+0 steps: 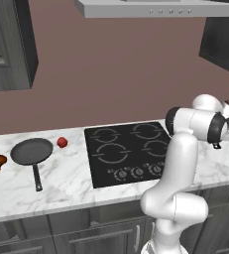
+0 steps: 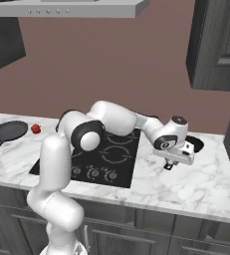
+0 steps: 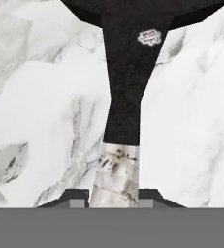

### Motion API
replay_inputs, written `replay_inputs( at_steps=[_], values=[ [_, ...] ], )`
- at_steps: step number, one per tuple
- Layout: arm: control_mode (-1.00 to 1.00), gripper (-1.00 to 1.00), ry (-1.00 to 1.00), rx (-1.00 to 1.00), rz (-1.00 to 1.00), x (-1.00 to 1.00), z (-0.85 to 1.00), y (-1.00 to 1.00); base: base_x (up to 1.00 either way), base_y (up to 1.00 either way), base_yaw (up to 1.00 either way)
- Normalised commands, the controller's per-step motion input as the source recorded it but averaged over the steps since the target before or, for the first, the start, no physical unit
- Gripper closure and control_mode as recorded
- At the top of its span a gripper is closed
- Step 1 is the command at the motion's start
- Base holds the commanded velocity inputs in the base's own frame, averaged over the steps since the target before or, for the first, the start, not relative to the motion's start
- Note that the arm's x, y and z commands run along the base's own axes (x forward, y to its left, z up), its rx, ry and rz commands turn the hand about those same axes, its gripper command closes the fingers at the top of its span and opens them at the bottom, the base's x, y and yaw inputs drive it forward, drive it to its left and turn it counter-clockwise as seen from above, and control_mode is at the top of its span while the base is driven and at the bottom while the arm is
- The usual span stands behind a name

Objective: Place both pans onto different burners. Then place the bell pepper and the chicken drumstick on different pans.

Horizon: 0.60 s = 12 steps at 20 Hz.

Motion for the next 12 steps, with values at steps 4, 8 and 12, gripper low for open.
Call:
replay_inputs(
  at_steps=[4,8,12],
  values=[
    [-1.0,1.0,-0.11,0.0,0.22,-0.25,0.0,0.16,0.0,0.0,0.0],
    [-1.0,1.0,-0.18,0.0,0.25,-0.12,0.0,0.11,0.0,0.0,0.0],
    [-1.0,1.0,-0.17,0.0,0.26,-0.02,0.0,0.02,0.0,0.0,0.0]
  ],
)
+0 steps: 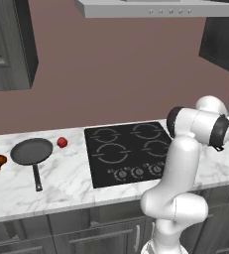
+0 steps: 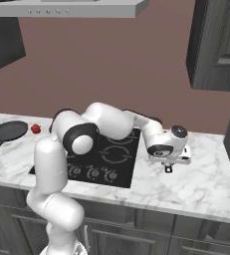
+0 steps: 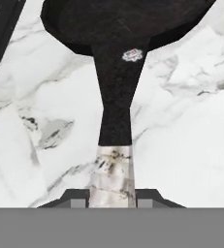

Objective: Place both pans onto different burners. Then place the bell pepper and the chicken drumstick on different pans.

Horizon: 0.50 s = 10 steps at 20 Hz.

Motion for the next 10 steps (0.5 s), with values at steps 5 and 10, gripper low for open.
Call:
replay_inputs(
  at_steps=[5,10],
  values=[
    [-1.0,1.0,-0.08,0.0,0.25,0.0,0.0,0.0,0.0,0.0,0.0],
    [-1.0,1.0,0.02,0.0,0.26,0.0,0.05,0.13,0.0,0.0,0.0]
  ],
)
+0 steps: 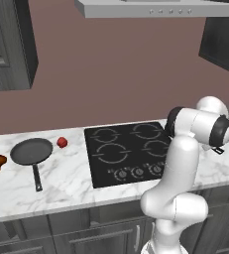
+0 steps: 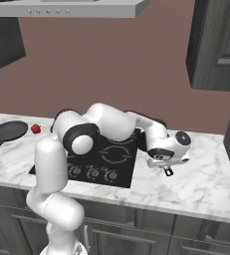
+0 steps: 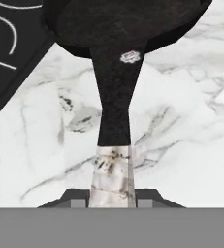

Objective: Place both pans onto different burners. Then place the bell pepper and the chicken drumstick on different pans.

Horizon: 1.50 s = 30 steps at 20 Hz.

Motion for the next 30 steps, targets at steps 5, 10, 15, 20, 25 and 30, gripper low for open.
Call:
replay_inputs(
  at_steps=[5,10,15,20,25,30],
  values=[
    [-1.0,1.0,0.11,0.03,0.25,0.0,0.2,0.2,0.0,0.0,0.0],
    [-1.0,1.0,0.14,0.05,0.24,0.0,0.26,0.24,0.0,0.0,0.0],
    [-1.0,1.0,0.14,0.04,0.23,-0.02,0.12,0.33,0.0,0.0,0.0],
    [-1.0,1.0,0.12,0.0,0.14,-0.02,0.0,0.36,0.0,0.0,0.0],
    [-1.0,1.0,0.07,0.0,0.13,0.0,-0.02,0.35,0.0,0.0,0.0],
    [-1.0,1.0,0.01,0.0,0.11,0.0,-0.13,0.16,0.0,0.0,0.0]
  ],
)
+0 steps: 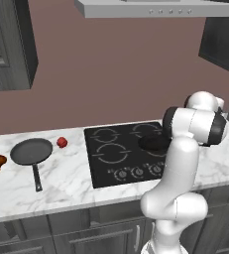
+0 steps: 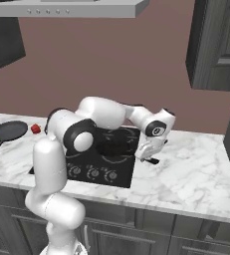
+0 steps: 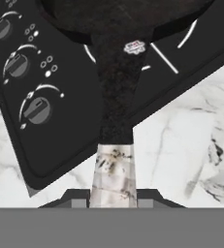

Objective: Place both pans onto different burners. Then place the bell pepper and the chicken drumstick on different pans.

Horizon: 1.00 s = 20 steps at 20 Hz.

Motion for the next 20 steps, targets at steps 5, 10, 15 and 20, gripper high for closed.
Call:
replay_inputs(
  at_steps=[5,10,15,20],
  values=[
    [-1.0,1.0,0.0,-0.04,0.07,0.0,-0.31,0.0,0.0,0.0,0.0],
    [-1.0,1.0,0.0,-0.01,0.06,0.0,-0.25,-0.09,0.0,0.0,0.0],
    [-1.0,1.0,0.0,-0.01,0.07,-0.02,-0.11,-0.14,0.0,0.0,0.0],
    [-1.0,1.0,0.0,0.0,0.05,-0.07,0.0,-0.2,0.0,0.0,0.0]
  ],
)
